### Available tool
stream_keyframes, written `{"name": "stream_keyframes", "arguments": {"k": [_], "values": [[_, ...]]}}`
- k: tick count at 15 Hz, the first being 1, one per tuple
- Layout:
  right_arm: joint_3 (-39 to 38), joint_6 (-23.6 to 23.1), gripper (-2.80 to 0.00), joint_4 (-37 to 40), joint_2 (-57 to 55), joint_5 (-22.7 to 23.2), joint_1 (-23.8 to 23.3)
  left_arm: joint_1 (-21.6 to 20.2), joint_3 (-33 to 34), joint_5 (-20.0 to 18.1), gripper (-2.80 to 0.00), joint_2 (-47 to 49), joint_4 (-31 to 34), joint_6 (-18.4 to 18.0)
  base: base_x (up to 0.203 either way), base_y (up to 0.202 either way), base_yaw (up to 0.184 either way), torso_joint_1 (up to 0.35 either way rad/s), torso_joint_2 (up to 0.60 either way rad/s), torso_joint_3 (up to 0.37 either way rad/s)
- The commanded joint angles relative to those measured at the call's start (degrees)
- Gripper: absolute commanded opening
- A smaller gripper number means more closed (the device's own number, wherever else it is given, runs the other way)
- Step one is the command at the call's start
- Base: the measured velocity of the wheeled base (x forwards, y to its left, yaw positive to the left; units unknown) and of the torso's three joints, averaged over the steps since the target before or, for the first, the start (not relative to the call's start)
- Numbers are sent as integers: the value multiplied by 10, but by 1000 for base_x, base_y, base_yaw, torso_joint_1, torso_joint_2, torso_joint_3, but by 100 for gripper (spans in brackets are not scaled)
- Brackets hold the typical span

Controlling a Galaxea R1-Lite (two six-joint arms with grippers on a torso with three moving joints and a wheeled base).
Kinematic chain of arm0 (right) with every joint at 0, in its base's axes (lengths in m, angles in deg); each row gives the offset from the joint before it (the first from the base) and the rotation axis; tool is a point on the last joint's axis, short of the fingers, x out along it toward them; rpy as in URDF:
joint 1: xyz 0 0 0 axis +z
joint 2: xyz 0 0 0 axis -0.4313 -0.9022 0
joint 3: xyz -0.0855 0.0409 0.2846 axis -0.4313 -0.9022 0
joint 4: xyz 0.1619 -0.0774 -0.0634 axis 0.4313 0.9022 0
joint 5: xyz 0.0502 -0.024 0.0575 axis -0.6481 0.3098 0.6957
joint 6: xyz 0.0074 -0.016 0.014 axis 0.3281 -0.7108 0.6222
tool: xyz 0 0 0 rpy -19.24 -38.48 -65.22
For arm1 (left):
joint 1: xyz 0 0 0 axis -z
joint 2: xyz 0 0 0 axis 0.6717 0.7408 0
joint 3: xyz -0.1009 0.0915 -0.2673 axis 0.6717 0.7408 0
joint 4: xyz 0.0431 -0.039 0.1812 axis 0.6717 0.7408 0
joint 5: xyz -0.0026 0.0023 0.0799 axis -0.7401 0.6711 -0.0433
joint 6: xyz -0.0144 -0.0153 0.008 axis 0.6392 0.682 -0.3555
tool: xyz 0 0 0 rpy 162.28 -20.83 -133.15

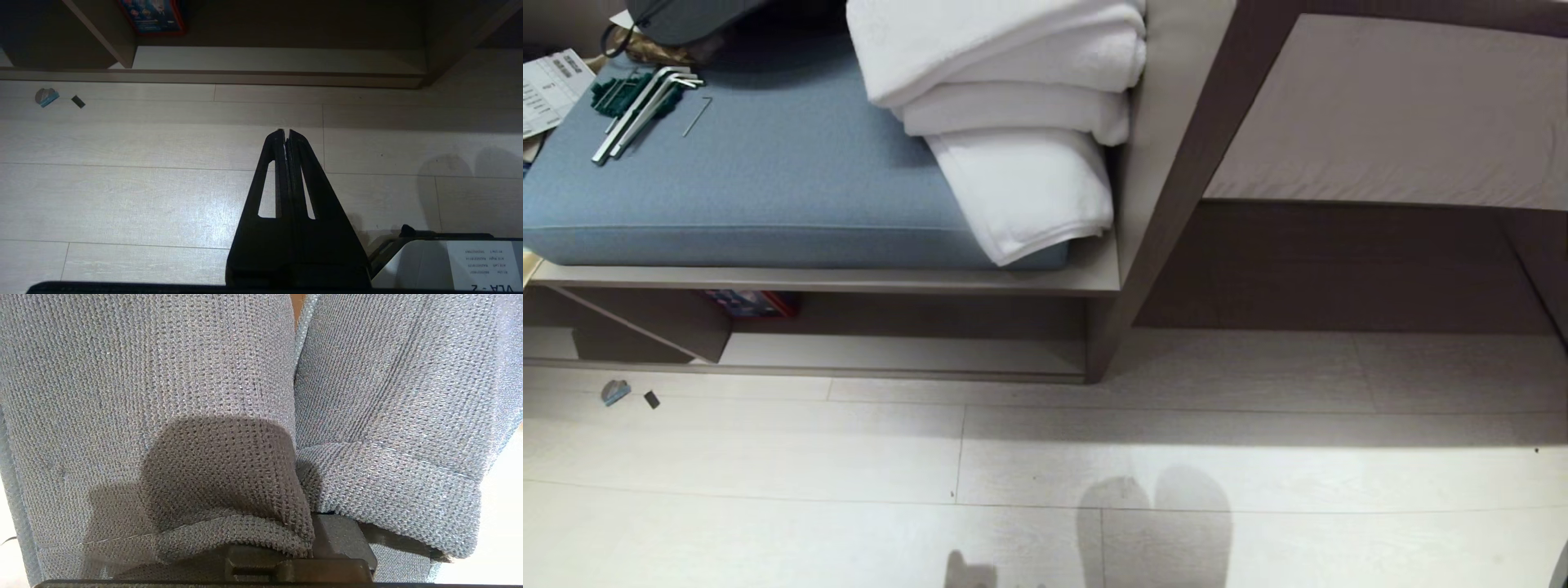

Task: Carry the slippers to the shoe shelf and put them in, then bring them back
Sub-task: Place the slippers into the shoe cabinet

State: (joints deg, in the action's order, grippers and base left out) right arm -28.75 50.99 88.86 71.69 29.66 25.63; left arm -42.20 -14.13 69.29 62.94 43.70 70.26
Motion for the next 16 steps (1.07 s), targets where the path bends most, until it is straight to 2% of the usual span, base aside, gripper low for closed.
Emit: {"name": "stream_keyframes", "arguments": {"k": [1,16], "values": [[0,0,-280,0,0,0,0,0,0,0,-280,0,0,1,0,0,0,2,4,199],[0,0,-280,0,0,0,0,0,0,0,-280,0,0,0,0,0,0,2,1,204]]}}
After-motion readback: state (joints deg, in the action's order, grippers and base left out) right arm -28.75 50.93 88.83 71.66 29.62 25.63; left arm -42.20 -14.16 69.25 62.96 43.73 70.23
